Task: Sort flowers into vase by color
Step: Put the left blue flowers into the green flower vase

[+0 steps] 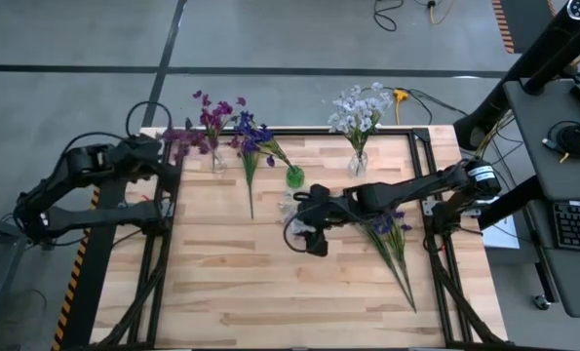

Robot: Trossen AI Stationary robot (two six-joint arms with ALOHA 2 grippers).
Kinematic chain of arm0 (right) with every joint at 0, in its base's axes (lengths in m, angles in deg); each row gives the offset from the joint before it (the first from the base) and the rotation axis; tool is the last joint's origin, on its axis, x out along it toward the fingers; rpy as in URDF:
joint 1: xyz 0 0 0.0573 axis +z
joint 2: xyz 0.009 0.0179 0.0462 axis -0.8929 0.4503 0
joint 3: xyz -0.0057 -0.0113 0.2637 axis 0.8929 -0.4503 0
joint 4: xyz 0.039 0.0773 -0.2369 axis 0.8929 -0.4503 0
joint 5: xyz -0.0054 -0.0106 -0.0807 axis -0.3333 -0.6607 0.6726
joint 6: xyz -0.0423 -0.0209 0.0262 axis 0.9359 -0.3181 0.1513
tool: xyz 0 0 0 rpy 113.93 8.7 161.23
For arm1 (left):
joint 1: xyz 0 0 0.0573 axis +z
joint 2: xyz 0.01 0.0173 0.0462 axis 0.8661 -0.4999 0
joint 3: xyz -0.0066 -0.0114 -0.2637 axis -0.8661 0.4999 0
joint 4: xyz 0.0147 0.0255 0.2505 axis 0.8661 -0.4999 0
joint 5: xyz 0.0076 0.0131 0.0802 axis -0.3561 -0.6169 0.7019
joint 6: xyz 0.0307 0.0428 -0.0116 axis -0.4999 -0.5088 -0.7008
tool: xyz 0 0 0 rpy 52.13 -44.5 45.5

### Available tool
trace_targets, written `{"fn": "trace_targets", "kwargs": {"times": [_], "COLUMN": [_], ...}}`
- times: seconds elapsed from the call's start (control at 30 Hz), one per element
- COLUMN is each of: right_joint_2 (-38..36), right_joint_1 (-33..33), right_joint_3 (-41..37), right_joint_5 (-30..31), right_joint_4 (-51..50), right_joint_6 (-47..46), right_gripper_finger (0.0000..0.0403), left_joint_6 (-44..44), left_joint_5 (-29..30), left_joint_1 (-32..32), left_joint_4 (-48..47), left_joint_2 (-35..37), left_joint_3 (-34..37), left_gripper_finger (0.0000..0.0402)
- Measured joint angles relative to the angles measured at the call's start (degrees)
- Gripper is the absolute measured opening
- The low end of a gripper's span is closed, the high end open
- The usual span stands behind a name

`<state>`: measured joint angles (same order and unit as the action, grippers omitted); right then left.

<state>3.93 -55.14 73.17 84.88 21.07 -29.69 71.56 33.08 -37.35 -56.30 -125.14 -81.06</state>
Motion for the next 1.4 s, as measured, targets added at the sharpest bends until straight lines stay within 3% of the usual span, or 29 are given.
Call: {"fn": "trace_targets", "kwargs": {"times": [0.33,0.47,0.57,0.67,1.0,1.4], "right_joint_2": [0.00,0.00,0.00,0.00,0.00,-0.04], "right_joint_1": [-0.31,-0.66,-1.00,-1.71,0.07,8.35], "right_joint_3": [-1.99,-2.13,-2.13,-2.13,-2.38,-6.81], "right_joint_5": [-0.14,-0.06,-0.11,-0.25,-1.12,-9.29], "right_joint_4": [-15.99,-19.66,-22.04,-26.91,-47.86,-47.83], "right_joint_6": [3.75,5.99,5.99,-0.23,-29.17,-47.37], "right_gripper_finger": [0.0265,0.0265,0.0265,0.0265,0.0252,0.0274], "left_joint_6": [0.65,-3.21,-5.97,-6.90,-7.58,-9.14], "left_joint_5": [-0.96,-1.42,-6.37,-10.36,-10.34,-10.34], "left_joint_1": [0.00,-0.01,-0.11,-0.11,-0.11,-0.11], "left_joint_4": [2.15,10.93,18.83,23.40,23.84,23.54], "left_joint_2": [1.72,3.39,4.56,5.43,6.37,7.03], "left_joint_3": [-5.29,-4.44,-3.31,-2.39,-2.08,-2.01], "left_gripper_finger": [0.0302,0.0302,0.0302,0.0302,0.0302,0.0302]}}
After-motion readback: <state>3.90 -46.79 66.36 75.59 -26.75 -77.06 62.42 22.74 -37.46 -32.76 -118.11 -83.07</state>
